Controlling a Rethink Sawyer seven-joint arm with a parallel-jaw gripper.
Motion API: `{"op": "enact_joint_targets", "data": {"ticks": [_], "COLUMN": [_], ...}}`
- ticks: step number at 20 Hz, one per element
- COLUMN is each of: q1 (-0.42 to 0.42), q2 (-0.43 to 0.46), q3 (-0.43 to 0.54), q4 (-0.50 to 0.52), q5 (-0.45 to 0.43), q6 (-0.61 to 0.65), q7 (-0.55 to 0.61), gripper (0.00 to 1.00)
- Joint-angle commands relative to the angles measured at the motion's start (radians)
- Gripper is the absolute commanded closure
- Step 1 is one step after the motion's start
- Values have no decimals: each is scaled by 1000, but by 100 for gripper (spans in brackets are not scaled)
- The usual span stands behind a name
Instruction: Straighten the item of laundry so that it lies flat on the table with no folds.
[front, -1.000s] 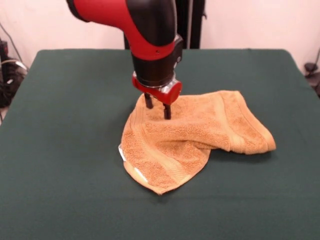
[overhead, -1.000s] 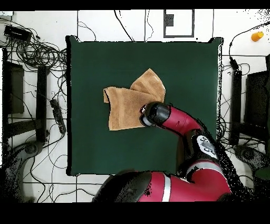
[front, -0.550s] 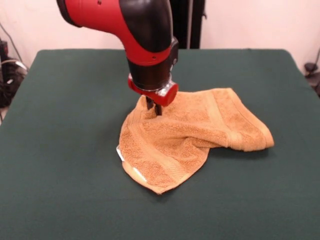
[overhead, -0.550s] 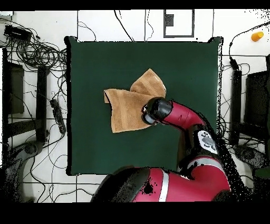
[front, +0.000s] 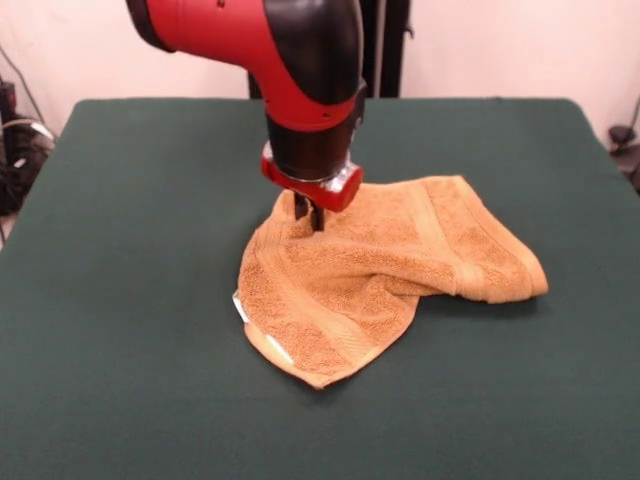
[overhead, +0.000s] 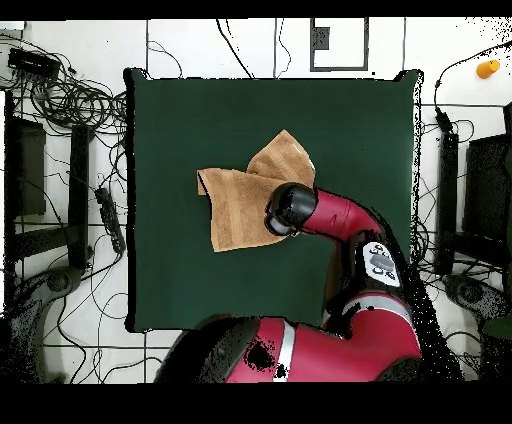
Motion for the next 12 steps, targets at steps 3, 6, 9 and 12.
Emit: {"op": "enact_joint_targets", "data": {"ticks": [3, 6, 9, 12], "q1": [-2, -42, -92, -147], "q2": [-157, -246, -273, -298], "q3": [-115, -123, -110, -88], "q4": [212, 277, 299, 319], "q5": [-143, -166, -189, -209], "q6": [-241, -213, -222, -213], "q7": [109, 68, 44, 19], "gripper": [100, 100, 100, 100]}}
